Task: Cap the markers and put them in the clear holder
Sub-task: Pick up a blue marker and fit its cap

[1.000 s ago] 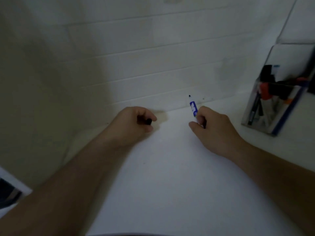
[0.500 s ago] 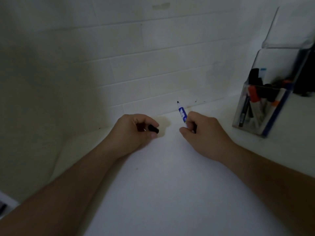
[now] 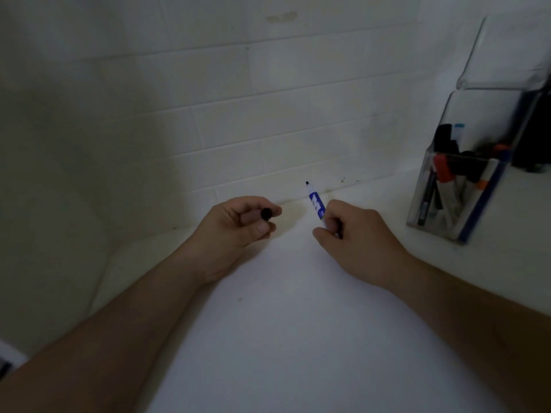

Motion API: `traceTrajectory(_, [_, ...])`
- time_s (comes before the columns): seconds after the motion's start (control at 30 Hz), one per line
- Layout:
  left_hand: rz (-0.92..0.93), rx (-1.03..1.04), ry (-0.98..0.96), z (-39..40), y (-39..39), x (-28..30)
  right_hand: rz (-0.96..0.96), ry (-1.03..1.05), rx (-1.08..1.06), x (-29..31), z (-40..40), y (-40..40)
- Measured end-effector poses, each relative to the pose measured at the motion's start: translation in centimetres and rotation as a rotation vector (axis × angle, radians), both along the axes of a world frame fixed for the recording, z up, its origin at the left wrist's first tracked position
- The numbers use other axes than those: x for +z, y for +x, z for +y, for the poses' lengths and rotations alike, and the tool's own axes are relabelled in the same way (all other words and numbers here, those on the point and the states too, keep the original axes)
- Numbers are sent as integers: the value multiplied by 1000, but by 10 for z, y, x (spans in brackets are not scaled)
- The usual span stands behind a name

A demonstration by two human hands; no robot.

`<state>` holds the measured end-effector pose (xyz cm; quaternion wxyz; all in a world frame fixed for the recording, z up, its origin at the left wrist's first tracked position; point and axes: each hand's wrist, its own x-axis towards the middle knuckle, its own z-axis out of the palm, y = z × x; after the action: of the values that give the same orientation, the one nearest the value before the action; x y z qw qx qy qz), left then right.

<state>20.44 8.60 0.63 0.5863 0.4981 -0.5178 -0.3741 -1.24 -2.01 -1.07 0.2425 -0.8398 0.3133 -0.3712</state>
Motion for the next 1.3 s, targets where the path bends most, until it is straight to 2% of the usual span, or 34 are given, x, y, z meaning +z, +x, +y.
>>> traceTrajectory(0.17, [14,1,-10,-1,-1,2,8,14,4,0,0,0])
traceTrajectory(0.3, [-23,136,38,-3,-2,3,-13,26,38,-1,-1,0])
traceTrajectory(0.4, [81,232,65,-6,-3,2,57,-31,93,2,2,-1])
traceTrajectory(0.6, [489,262,162,-11,-10,10,199,-180,129,5,11,2])
traceTrajectory(0.77, [586,212,210,-10,-11,12,235,-204,109,4,11,2])
traceTrajectory(0.9, [564,176,210,-12,-11,10,250,-204,100,2,10,3])
traceTrajectory(1.0, [481,134,202,-11,-14,9,256,-204,81,0,7,3])
traceTrajectory(1.2, [69,178,82,-8,-9,3,262,-308,40,-4,-3,4])
traceTrajectory(1.23, [-100,188,76,-7,-7,2,256,-327,34,-4,-5,4])
traceTrajectory(1.3, [-591,231,90,-4,-4,-1,235,-353,23,-5,-6,3])
